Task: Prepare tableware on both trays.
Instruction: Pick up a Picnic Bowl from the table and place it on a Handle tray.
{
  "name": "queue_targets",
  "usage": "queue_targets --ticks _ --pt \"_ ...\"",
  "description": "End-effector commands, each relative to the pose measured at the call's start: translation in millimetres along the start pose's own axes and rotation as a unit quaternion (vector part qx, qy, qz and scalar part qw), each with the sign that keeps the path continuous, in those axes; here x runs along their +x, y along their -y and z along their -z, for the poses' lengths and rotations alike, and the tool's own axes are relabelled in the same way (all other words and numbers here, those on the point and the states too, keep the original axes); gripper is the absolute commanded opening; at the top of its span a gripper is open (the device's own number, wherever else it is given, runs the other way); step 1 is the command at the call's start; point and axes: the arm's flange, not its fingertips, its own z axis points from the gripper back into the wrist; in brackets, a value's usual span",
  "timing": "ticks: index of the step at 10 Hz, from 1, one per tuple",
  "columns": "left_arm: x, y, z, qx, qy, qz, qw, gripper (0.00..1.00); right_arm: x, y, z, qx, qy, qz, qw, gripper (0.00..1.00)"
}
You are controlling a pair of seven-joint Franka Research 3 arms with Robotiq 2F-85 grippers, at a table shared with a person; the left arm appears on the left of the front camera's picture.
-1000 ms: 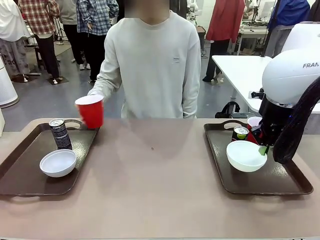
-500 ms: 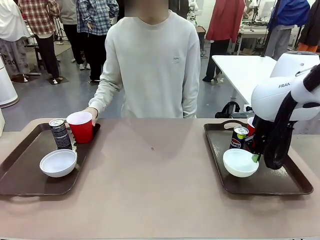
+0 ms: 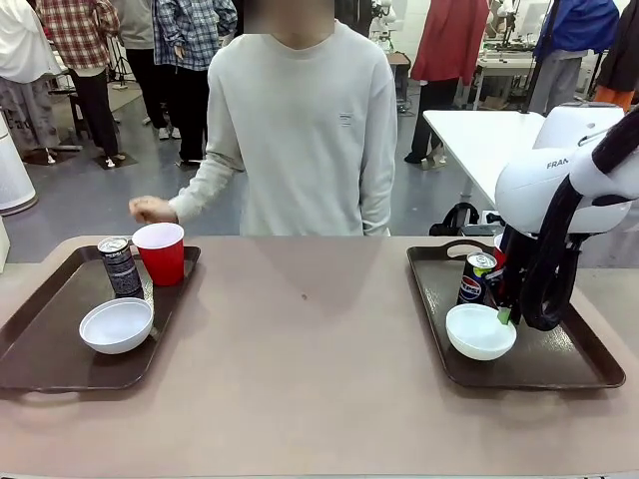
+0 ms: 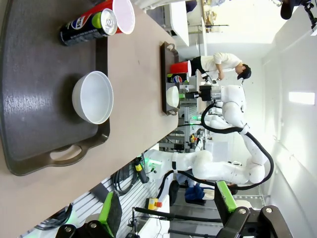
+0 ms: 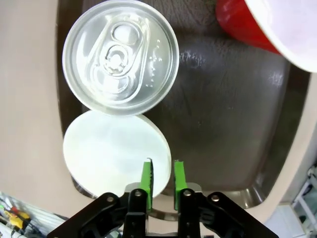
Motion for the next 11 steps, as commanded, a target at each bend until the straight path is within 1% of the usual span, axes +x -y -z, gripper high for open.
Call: queue_targets --ticks 1,2,3,4,5,6,7,8,9,10,11 --pt "-1.5 2.0 2.1 0.0 0.01 -0.003 1.0 1.0 -5.6 4.1 -17.4 -0.006 -0.026 0.009 1.0 0.25" --pt "-1.5 2.0 2.1 0.0 0.01 -0.003 1.0 1.0 -16.1 -0.6 -29.9 -0.013 -0.039 0.018 0.999 1.0" --pt "-1.5 2.0 2.1 0.0 0.01 -0.003 1.0 1.0 -33.5 -6.8 -50.7 -0.02 -0.041 0.016 0.999 0.45" --pt "-1.5 2.0 2.1 0.0 0.01 -0.003 1.0 1.0 -53.2 -11.6 -73.7 -0.027 -0.033 0.01 0.999 1.0" --pt "-1.5 2.0 2.1 0.0 0.01 -0.003 1.0 1.0 -77.2 -15.5 -97.6 -0.02 -0.027 -0.008 0.999 0.64" --pt "-1.5 2.0 2.1 0.0 0.01 -0.003 1.0 1.0 -95.9 -20.2 -118.1 0.0 -0.016 -0.036 0.999 1.0" --pt "-1.5 2.0 2.1 0.0 0.01 -0.003 1.0 1.0 -113.0 -24.0 -136.1 0.014 -0.007 -0.052 0.999 1.0" --pt "-1.5 2.0 2.1 0.0 0.01 -0.003 1.0 1.0 -129.3 -27.3 -149.7 0.026 0.003 -0.052 0.998 1.0" --pt "-1.5 2.0 2.1 0.0 0.01 -0.003 1.0 1.0 -140.9 -30.5 -156.5 0.025 0.015 -0.053 0.998 1.0" --pt "-1.5 2.0 2.1 0.0 0.01 -0.003 1.0 1.0 -139.2 -32.6 -156.6 0.026 0.013 -0.049 0.998 1.0" --pt "-1.5 2.0 2.1 0.0 0.01 -0.003 1.0 1.0 -130.6 -33.9 -152.6 0.029 0.001 -0.041 0.999 1.0"
